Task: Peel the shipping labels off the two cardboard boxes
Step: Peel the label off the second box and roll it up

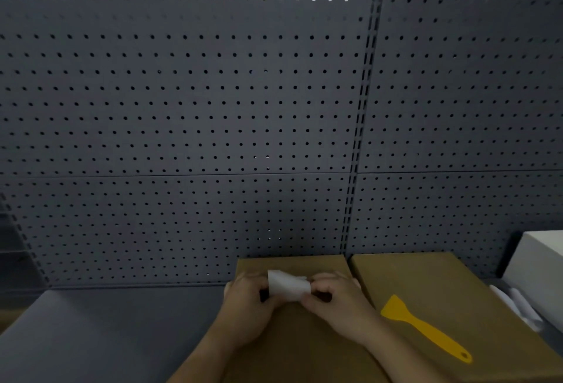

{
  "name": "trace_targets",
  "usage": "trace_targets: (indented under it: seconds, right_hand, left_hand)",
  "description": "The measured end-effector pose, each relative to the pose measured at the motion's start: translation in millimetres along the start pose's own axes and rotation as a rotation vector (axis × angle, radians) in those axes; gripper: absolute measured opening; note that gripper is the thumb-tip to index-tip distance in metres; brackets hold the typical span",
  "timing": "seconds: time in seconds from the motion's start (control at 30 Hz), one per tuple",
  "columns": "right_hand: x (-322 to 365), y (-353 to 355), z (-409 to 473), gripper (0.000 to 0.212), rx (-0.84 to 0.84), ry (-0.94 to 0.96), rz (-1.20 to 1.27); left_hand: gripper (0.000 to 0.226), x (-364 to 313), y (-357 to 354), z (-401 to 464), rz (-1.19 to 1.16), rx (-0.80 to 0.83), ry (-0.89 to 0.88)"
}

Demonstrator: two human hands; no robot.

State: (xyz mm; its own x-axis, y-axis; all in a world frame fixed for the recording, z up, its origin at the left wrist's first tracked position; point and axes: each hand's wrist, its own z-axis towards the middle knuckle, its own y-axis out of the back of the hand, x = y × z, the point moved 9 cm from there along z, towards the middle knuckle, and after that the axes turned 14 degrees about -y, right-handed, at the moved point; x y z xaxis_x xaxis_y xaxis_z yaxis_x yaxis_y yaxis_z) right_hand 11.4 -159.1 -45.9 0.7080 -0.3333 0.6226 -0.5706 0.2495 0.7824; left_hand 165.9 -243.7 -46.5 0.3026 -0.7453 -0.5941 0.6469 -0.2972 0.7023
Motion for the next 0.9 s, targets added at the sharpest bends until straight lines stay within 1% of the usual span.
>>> trace_targets:
  seconds: [0.17,0.23,0.27,0.33,0.37,0.43,0.53,0.57,0.63,0.73,0.77,0.87,0.9]
  right_hand:
    - [2.2,1.1,9.0,0.012,0.032,-0.053,-0.003]
    - [0.4,-2.0,11.3,0.013,0.031,-0.053,0.027]
    - [-1.2,-3.2,11.4,0.013,0.010,-0.047,0.036]
    - [-4.9,-4.7,9.4,0.005,-0.042,-0.048,0.022]
    - [-6.2,-5.6,8.4,0.004,-0.057,-0.049,0.011]
    - [-9.1,-7.2,8.9,0.008,-0.065,-0.059,-0.004]
    - [-9.4,-6.8,9.3,0.015,-0.063,-0.074,-0.017]
    - [-9.0,-6.2,9.1,0.015,-0.065,-0.070,-0.016]
    - [-7.4,-4.4,8.8,0.016,-0.069,-0.052,-0.011]
    - [-5.0,-2.3,7.8,0.030,-0.069,-0.011,0.001]
    - [-4.2,-1.4,7.2,0.030,-0.070,-0.004,0.008]
    - [-3.1,-2.0,6.5,0.015,-0.067,-0.015,-0.011]
    - [-2.8,-2.1,7.2,0.016,-0.075,-0.006,-0.012]
  left_hand:
    - [0.027,0.5,1.5,-1.6,-0.007,-0.008,0.021]
    - [0.026,-1.5,3.5,-2.5,-0.016,-0.015,0.018]
    - [0.026,-3.7,4.6,-2.6,-0.015,-0.020,0.010]
    - [0.034,-4.6,5.9,-1.9,0.013,-0.021,0.000]
    - [0.034,-4.7,4.8,-1.5,0.007,-0.012,0.000]
    - [0.026,-1.5,2.3,-1.3,0.011,0.004,0.003]
    - [0.043,3.8,-0.4,-1.3,0.042,0.023,0.016]
    - [0.041,3.7,-0.7,-0.4,0.053,0.018,0.007]
    - [0.029,-0.4,0.3,1.5,0.063,0.001,-0.011]
    - [0.019,1.9,0.6,2.9,0.068,-0.018,-0.001]
    - [0.017,2.9,0.1,2.6,0.074,-0.010,0.014]
    - [0.011,3.8,-1.6,4.6,0.085,0.000,0.028]
    - [0.009,3.1,-2.2,4.9,0.095,0.007,0.023]
